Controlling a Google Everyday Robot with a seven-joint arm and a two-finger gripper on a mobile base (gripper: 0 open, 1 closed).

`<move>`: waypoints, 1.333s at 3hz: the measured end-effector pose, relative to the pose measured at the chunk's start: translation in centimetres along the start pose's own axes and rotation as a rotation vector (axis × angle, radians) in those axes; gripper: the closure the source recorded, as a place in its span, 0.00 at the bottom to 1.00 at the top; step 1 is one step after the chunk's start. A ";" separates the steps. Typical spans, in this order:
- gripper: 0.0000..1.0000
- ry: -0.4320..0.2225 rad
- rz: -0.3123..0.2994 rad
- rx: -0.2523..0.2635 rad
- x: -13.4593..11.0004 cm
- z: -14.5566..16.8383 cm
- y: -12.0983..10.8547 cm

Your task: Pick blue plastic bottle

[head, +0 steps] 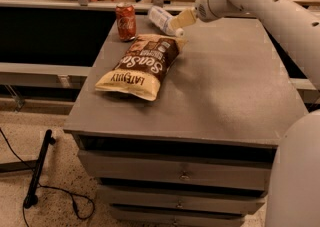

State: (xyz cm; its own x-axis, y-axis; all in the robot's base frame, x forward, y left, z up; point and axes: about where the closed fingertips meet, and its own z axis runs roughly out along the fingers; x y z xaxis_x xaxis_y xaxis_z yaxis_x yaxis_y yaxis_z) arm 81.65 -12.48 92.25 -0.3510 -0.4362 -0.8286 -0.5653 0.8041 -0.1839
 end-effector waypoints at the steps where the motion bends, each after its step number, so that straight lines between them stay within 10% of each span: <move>1: 0.00 0.015 0.013 -0.012 0.2 1.0 0.2; 3: 0.00 0.064 0.019 -0.002 2.1 3.9 -0.6; 4: 0.16 0.079 0.011 -0.013 2.5 4.9 -0.6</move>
Offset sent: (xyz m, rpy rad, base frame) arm 0.0281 -0.0061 -0.0330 -0.0323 0.0505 -0.0439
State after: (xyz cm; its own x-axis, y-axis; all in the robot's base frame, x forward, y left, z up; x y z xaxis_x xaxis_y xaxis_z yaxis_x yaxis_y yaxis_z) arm 84.80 -12.08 87.67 -0.4148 -0.4580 -0.7862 -0.5707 0.8040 -0.1673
